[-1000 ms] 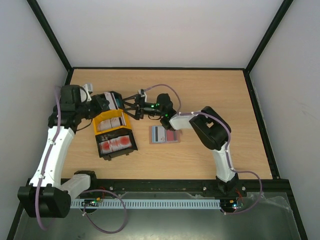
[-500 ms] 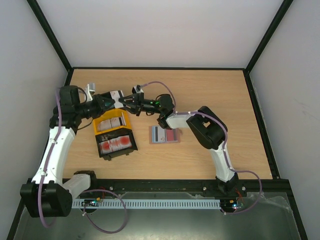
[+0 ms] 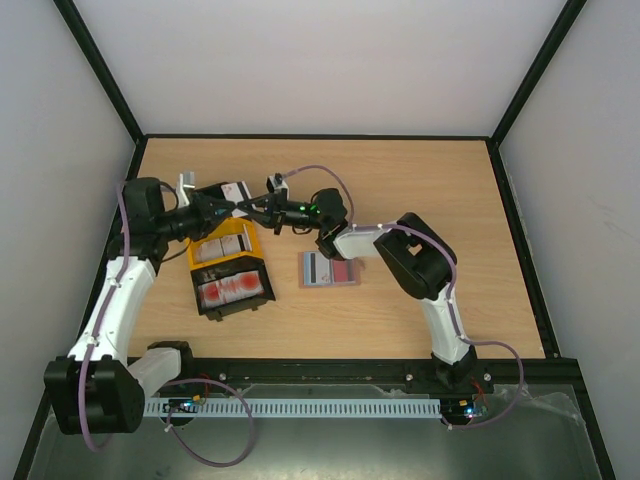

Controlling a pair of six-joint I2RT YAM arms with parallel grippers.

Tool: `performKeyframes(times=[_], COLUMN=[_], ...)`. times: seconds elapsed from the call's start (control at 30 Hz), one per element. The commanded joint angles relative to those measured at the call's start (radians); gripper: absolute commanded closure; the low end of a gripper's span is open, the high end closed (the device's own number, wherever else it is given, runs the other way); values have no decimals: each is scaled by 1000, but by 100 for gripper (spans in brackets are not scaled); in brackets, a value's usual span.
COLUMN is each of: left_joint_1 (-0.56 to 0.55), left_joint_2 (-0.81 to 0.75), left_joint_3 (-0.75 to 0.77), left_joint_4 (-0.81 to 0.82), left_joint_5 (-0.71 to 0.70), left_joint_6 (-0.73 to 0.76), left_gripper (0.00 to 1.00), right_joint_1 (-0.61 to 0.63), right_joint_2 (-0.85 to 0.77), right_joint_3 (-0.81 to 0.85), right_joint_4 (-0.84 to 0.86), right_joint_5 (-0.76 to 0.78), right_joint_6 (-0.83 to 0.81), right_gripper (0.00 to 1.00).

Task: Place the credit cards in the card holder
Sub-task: Pick up the credit card from the storage box.

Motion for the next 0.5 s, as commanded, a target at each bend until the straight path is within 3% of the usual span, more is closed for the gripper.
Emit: performKeyframes(times=[0.0, 0.1, 0.27, 0.37, 0.47], left_joint_1=[0, -2, -8, -42, -124], left_joint_2=[-5, -3, 10, 29, 61], left_joint_3=[-25, -34, -21, -19, -12], left_joint_4=[86, 109, 44, 13, 7], left_joint_5=[34, 37, 1, -33, -102], left_joint_6=[-54, -62, 12, 57, 82], left_gripper=[95, 97, 97, 97, 97], right_joint_1=[-3, -4, -59, -116, -178], right_joint_2=[-74, -94, -179, -258, -353], right_joint_3=[-17, -34, -128, -253, -374], right_joint_4=[22, -27, -197, -259, -411], right_joint_5=[10, 13, 46, 65, 88], right_joint_6=[-37, -82, -235, -309, -415], right_gripper=[98, 97, 59, 47, 42])
